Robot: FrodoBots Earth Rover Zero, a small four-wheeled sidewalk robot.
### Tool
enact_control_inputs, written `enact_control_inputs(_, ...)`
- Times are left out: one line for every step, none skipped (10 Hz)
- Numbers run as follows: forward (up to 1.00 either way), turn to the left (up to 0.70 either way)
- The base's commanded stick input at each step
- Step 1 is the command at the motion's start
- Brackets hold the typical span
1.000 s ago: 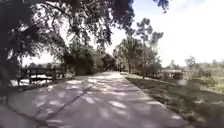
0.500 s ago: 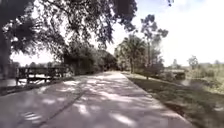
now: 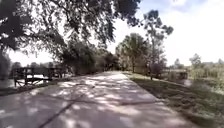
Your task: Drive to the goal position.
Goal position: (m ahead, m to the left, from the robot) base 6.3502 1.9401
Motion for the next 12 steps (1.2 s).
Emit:
enact_control_inputs(1.00, -0.17)
enact_control_inputs(1.00, -0.03)
enact_control_inputs(1.00, 0.00)
enact_control_inputs(1.00, 0.00)
enact_control_inputs(1.00, 0.00)
enact_control_inputs(1.00, 0.00)
enact_control_inputs(1.00, 0.00)
enact_control_inputs(1.00, 0.00)
enact_control_inputs(1.00, 0.00)
enact_control_inputs(1.00, 0.00)
enact_control_inputs(1.00, 0.00)
enact_control_inputs(1.00, 0.00)
